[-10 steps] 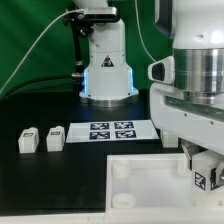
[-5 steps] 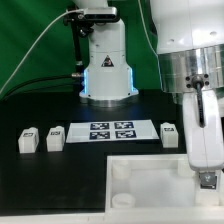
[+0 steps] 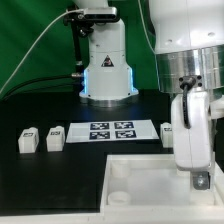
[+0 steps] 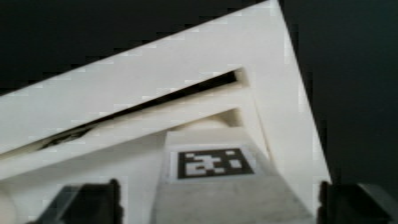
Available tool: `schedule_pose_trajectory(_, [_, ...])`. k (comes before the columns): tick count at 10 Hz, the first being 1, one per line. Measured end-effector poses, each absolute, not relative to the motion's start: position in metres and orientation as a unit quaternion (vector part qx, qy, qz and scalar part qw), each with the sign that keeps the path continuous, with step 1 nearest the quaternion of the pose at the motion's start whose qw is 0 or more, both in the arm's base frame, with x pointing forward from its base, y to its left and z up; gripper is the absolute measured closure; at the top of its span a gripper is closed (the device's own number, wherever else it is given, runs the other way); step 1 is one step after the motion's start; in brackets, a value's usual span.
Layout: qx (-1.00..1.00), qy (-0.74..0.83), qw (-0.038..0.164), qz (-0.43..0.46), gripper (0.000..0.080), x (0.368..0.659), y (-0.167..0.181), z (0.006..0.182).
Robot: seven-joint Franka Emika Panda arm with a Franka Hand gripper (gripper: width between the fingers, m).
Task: Assemble one leg
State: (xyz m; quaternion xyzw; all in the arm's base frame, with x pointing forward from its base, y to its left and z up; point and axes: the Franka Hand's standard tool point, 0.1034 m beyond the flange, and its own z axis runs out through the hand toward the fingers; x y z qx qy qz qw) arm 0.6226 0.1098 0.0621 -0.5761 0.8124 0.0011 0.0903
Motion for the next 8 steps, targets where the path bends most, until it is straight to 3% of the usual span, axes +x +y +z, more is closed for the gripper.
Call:
schedule_pose_trajectory(2, [-0.583,0.807,0.091,0.002,0.0162,0.622,0.111,0.063])
schedule_pose_trajectory(6, [-0.609,0.786,0.108,0.007,0.0151,0.608,0.120,0.091])
schedule_pose_trajectory(8, [-0.609,0.786,0.104,0.007,0.0151,0.608,0.119,0.087])
